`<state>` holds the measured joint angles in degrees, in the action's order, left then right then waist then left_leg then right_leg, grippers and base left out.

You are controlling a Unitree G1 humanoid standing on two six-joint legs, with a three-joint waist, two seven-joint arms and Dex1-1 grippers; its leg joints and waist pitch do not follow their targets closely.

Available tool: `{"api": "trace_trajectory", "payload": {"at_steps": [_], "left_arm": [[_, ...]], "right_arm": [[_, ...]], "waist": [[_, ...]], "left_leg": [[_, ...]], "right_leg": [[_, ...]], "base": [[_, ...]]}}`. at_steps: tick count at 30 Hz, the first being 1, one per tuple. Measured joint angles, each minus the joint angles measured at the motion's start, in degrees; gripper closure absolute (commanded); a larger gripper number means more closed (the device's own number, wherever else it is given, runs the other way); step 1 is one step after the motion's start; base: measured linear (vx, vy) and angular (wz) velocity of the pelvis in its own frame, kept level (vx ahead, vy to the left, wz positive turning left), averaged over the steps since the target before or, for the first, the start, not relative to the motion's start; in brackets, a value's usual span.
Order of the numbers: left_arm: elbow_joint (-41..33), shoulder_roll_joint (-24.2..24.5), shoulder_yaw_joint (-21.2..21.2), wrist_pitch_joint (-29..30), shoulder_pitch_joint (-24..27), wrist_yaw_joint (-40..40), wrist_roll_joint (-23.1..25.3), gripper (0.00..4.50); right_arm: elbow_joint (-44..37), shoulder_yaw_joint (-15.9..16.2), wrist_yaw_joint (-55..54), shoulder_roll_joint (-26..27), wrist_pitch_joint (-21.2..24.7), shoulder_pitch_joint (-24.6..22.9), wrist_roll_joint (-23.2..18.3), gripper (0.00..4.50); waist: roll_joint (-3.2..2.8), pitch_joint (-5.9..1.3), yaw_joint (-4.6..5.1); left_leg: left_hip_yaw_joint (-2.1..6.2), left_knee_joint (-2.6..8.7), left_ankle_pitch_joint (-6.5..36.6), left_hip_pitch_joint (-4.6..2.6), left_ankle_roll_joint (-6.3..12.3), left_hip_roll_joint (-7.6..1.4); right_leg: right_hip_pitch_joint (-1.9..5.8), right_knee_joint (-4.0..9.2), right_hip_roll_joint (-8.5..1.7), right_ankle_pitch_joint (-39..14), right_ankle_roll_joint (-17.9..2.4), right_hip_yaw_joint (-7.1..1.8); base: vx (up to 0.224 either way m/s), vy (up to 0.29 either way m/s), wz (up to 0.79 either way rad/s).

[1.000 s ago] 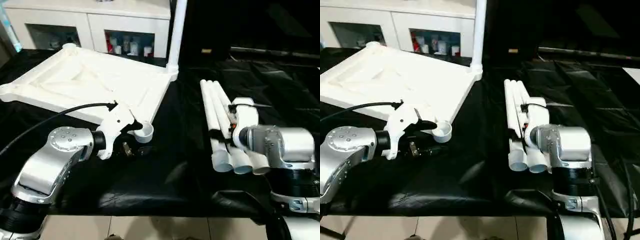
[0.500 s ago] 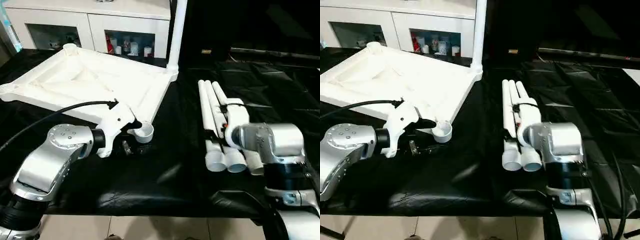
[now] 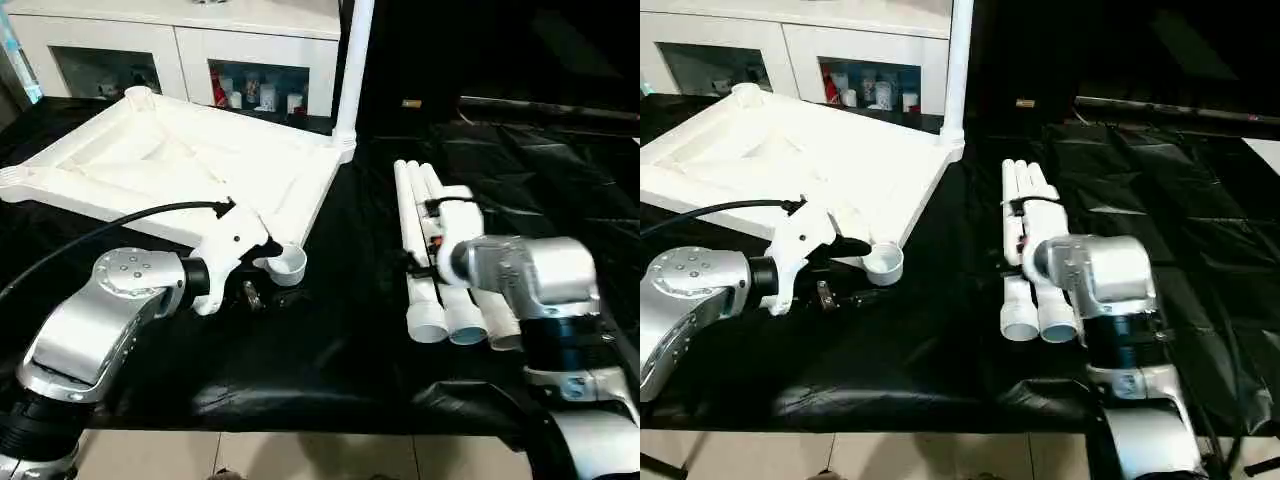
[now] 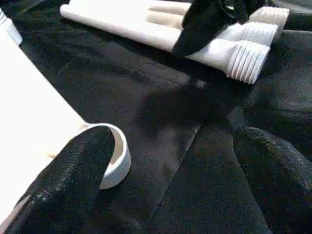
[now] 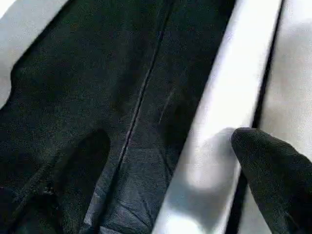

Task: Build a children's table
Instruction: Pick table leg

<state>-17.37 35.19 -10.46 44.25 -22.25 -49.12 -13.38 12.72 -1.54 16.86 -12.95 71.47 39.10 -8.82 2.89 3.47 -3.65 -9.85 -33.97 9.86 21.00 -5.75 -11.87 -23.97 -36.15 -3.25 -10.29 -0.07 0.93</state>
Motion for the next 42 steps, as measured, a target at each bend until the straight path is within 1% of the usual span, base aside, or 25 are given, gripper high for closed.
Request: {"api": "trace_trajectory", "payload": {"at_steps": [3,10,19,23,25,27,31,35,42], "left_arm": [[0.1,0.1,0.0,0.0,0.0,0.2,0.1,0.00],[0.1,0.2,-0.7,0.0,0.0,0.6,0.1,0.00],[1.0,0.2,-0.8,-0.6,-0.3,0.6,0.1,0.00],[1.0,0.2,-0.8,-0.9,-0.3,0.5,0.1,0.00],[1.0,0.3,-0.8,-0.9,-0.3,0.5,0.1,0.00],[1.0,0.3,-0.8,-1.0,-0.3,0.5,0.1,0.00],[1.3,0.3,-1.1,-1.3,-0.3,0.5,0.1,0.00],[1.4,0.3,-1.5,-1.7,-0.3,0.4,0.1,0.00],[1.4,0.3,-1.8,-1.7,-0.3,0.2,0.1,0.00]], "right_arm": [[2.2,0.8,-0.4,-0.2,-2.0,0.8,0.8,0.02],[3.7,0.9,-0.7,-0.2,-3.6,1.4,1.1,0.02],[2.1,1.1,2.6,1.1,-4.7,1.4,-1.6,0.02],[0.4,0.9,3.3,1.3,-7.0,1.4,-2.5,0.02],[0.3,0.7,2.2,1.3,-8.0,1.4,-2.3,0.02],[0.3,0.7,0.3,0.7,-8.7,1.4,-0.8,0.02],[1.2,0.6,-1.1,-1.5,-8.3,1.4,0.6,0.02],[2.5,-0.1,-2.1,-1.3,-7.7,1.4,0.6,0.02],[6.7,-2.6,-2.7,-1.2,-6.9,1.6,-0.1,0.02]], "waist": [[0.03,-0.01,-0.02],[0.03,-0.02,-0.08],[0.02,-0.01,-0.01],[0.02,-0.01,-0.04],[0.02,-0.01,-0.06],[0.03,-0.01,-0.24],[0.03,-0.02,-0.44],[0.03,-0.02,-0.22],[0.03,-0.02,-0.18]], "left_leg": [[0.00,-0.01,0.0,0.00,0.00,0.00],[0.01,-0.02,0.0,0.00,0.00,0.01],[0.01,-0.02,0.0,-0.01,0.00,0.00],[0.01,-0.03,0.0,-0.02,0.00,0.00],[0.02,-0.04,0.0,-0.02,0.00,0.00],[0.02,-0.07,0.0,-0.02,0.00,0.00],[0.02,-0.10,0.0,-0.02,0.00,0.01],[0.01,-0.10,0.0,-0.02,0.00,0.01],[0.01,-0.13,0.0,-0.01,0.00,0.01]], "right_leg": [[0.01,0.00,0.00,0.0,0.0,0.01],[0.01,-0.01,0.00,0.0,0.0,0.01],[0.01,-0.02,0.00,0.0,0.0,0.01],[0.02,-0.02,0.00,0.0,0.0,0.01],[0.04,-0.02,0.00,0.0,0.0,0.01],[0.04,-0.02,0.00,0.0,0.0,0.01],[0.05,-0.02,0.00,0.0,0.0,0.01],[0.03,-0.07,0.02,0.0,0.0,0.01],[0.03,-0.07,0.02,0.0,0.0,0.01]], "base": [[0.000,0.000,0.00],[0.000,0.000,0.00],[0.000,0.000,0.00],[0.000,0.000,0.00],[0.000,0.000,0.00],[0.000,0.000,0.00],[0.000,0.000,0.00],[0.000,0.000,0.00],[0.000,0.000,0.00]]}}
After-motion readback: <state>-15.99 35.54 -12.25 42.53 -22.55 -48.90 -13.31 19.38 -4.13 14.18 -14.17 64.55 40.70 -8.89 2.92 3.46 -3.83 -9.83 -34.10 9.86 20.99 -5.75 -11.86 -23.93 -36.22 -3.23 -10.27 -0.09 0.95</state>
